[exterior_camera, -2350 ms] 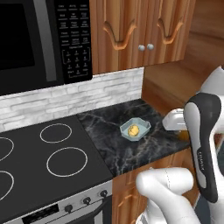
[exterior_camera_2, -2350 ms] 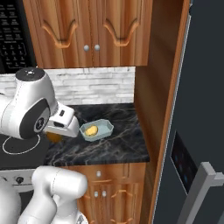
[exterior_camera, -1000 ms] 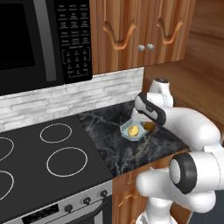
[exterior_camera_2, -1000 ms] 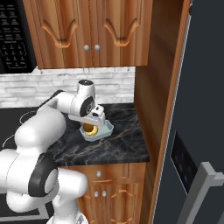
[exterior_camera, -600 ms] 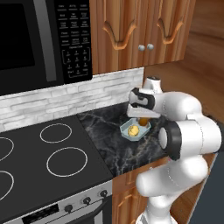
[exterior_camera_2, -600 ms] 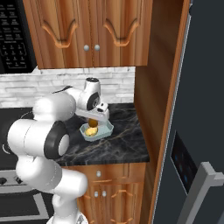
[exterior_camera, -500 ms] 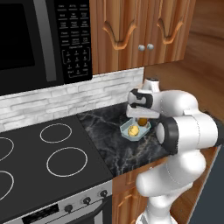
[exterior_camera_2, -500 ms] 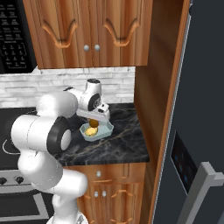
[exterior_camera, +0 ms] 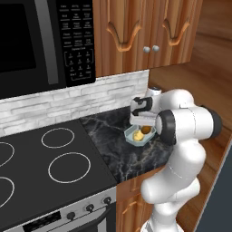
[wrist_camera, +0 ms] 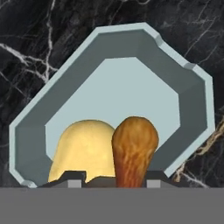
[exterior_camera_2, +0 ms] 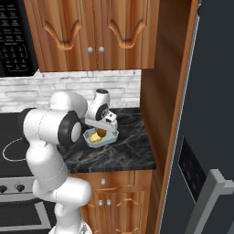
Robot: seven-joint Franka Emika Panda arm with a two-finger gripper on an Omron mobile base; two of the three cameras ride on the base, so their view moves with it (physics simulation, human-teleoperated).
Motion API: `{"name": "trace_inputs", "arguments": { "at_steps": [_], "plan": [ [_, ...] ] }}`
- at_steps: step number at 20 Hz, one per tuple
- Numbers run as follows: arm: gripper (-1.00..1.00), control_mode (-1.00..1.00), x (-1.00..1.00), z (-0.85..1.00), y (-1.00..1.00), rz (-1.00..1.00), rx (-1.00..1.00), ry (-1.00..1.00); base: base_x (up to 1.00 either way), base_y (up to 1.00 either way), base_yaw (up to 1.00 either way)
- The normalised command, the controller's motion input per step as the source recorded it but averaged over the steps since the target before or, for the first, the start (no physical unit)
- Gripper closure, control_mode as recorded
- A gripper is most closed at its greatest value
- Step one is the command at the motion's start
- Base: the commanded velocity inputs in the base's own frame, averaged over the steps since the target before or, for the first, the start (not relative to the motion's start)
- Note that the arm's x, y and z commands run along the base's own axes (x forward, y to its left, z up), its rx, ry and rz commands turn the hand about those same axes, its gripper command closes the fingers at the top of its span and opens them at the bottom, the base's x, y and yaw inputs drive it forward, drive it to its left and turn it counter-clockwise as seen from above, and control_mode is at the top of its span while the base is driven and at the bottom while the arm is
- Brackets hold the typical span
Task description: Take the mushroom and potato out of the freezer and place them in the tupperware container on the counter. Then put the tupperware containing the vegetables back in the freezer.
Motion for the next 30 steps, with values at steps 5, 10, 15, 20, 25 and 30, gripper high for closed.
{"name": "trace_inputs", "arguments": {
  "at_steps": [5,10,15,20,25,30],
  "plan": [
    [1.00,-1.00,0.12,-0.19,-0.08,-0.06,0.03,0.00,0.00,0.00,0.00],
    [1.00,-1.00,0.01,-0.18,-0.10,-0.05,0.01,0.00,0.00,0.00,0.00],
    [1.00,-1.00,-0.28,-0.11,0.09,-0.03,0.01,0.00,0.00,0.00,0.00],
    [1.00,-1.00,-0.28,-0.02,0.15,-0.03,0.00,0.00,0.00,0.00,0.00],
    [1.00,-1.00,-0.02,0.00,0.28,-0.01,0.00,0.00,0.00,0.00,0.00],
    [1.00,-1.00,0.08,0.00,0.24,-0.01,0.00,0.00,0.00,0.00,0.00]
  ]
}}
